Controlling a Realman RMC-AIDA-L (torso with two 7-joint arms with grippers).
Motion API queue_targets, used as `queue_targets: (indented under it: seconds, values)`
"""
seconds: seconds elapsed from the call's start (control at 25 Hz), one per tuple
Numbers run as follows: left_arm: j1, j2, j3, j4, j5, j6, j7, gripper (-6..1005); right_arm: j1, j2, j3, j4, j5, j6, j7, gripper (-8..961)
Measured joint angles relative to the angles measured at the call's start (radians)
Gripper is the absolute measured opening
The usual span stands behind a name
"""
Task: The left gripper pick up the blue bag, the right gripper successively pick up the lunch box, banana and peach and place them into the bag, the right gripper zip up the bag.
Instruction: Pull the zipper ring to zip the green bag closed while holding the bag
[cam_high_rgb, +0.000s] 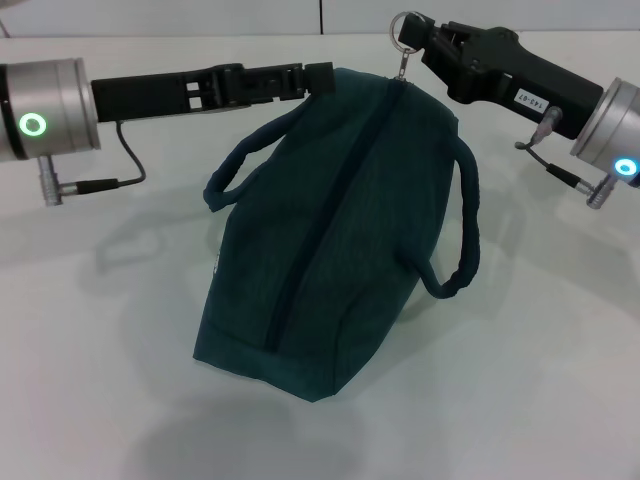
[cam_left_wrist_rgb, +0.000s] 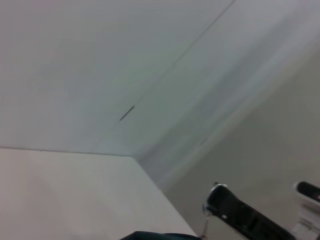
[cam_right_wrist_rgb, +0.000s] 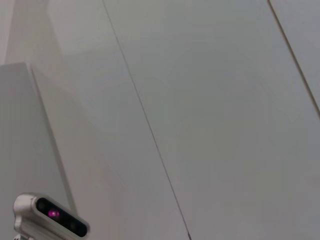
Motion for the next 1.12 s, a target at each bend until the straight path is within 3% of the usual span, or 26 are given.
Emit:
queue_targets:
  seconds: [0.4, 1.0, 1.12]
  values:
    - [-0.025, -0.024, 0.001, 0.003, 0.072, -0.060, -0.021, 861, -0.001, 0.000, 0.000, 0.000, 0.002, -0.001, -0.013, 7]
    - [-0.026, -0.026, 0.001, 0.004, 0.094, -0.057, -0.006, 848, -0.005, 0.001, 0.000, -0.004, 0.004, -0.006, -0.013, 6]
    - [-0.024, -0.028, 0.001, 0.004, 0.094, -0.056, -0.005, 645, -0.005, 0.001, 0.000, -0.003, 0.004, -0.007, -0.013, 6]
